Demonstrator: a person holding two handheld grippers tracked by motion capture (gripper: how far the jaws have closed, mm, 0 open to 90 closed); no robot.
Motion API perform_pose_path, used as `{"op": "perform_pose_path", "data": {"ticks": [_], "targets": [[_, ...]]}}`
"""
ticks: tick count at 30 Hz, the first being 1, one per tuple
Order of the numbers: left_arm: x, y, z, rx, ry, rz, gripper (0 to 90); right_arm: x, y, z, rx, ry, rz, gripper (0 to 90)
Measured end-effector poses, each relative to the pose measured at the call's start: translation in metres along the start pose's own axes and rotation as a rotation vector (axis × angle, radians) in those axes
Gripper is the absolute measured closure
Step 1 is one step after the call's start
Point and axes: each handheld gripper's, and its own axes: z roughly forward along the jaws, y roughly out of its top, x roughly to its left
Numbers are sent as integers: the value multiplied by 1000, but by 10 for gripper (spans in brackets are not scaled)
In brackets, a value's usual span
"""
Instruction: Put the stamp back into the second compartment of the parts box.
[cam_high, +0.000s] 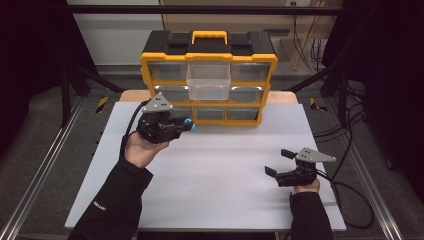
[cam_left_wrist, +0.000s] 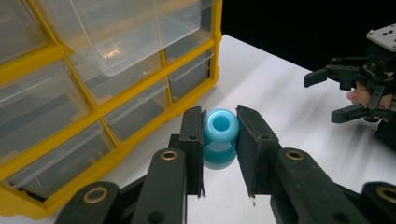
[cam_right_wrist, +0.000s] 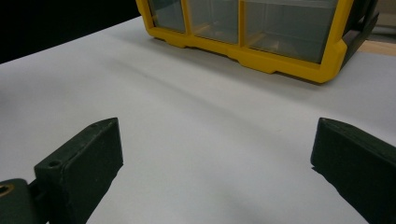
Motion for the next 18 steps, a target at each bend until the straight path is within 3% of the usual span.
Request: {"op": "perform_pose_path", "data": {"ticks": [18], "targets": [[4, 22, -12, -33, 18, 10, 726, 0, 0, 0, 1, 0, 2, 26]]}}
